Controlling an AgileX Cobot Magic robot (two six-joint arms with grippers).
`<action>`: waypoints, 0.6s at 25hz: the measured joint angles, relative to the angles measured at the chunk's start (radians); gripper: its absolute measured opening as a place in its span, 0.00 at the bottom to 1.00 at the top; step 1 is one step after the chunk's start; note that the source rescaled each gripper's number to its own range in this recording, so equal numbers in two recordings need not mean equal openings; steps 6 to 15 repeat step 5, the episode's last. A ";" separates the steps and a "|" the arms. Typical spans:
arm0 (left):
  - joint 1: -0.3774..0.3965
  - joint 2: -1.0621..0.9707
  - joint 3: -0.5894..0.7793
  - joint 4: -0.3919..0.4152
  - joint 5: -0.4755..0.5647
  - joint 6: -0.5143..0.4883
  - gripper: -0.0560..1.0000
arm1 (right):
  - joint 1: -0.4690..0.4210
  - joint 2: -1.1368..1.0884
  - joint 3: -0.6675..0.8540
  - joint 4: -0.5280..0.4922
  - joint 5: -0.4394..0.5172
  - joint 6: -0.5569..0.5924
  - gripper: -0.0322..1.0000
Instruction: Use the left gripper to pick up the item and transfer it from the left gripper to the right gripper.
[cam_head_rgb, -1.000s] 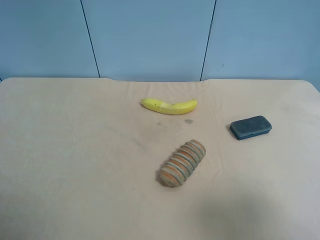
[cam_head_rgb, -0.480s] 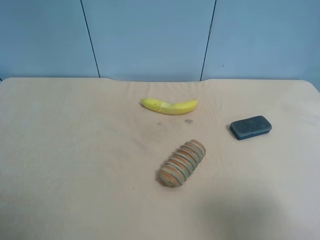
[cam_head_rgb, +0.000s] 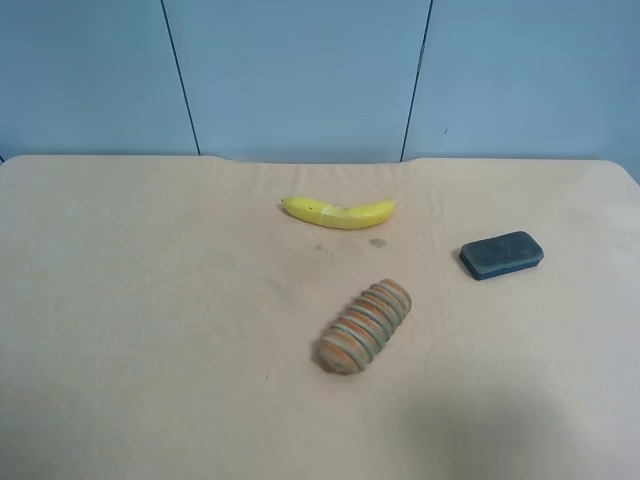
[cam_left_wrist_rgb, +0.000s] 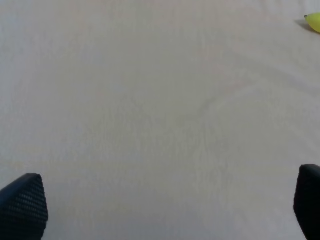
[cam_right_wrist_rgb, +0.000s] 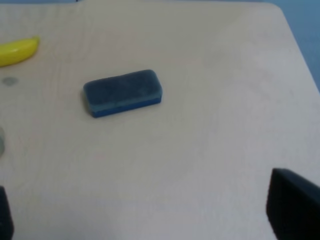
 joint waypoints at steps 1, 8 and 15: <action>0.000 0.000 0.000 0.000 0.000 0.000 1.00 | 0.000 0.000 0.000 0.000 0.000 0.000 1.00; 0.000 0.000 0.000 0.000 0.000 0.000 1.00 | 0.000 0.000 0.000 0.000 0.000 0.000 1.00; 0.000 0.000 0.000 0.000 0.000 0.000 1.00 | 0.000 0.000 0.000 0.000 0.000 0.000 1.00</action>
